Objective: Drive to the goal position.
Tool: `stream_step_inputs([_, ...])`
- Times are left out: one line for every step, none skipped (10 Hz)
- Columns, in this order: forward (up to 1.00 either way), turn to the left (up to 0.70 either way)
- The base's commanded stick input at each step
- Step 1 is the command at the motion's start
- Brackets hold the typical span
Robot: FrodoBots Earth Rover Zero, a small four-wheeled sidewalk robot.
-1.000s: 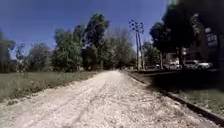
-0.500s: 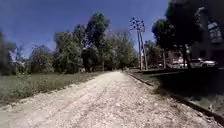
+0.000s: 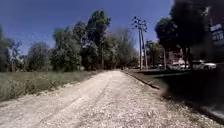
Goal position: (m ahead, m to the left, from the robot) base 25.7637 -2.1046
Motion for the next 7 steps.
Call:
stream_step_inputs([0.85,0.00])
stream_step_inputs([0.85,0.00])
stream_step_inputs([0.85,0.00])
stream_step_inputs([0.85,0.00])
stream_step_inputs([0.85,0.00])
stream_step_inputs([0.85,0.00])
stream_step_inputs([0.85,0.00])
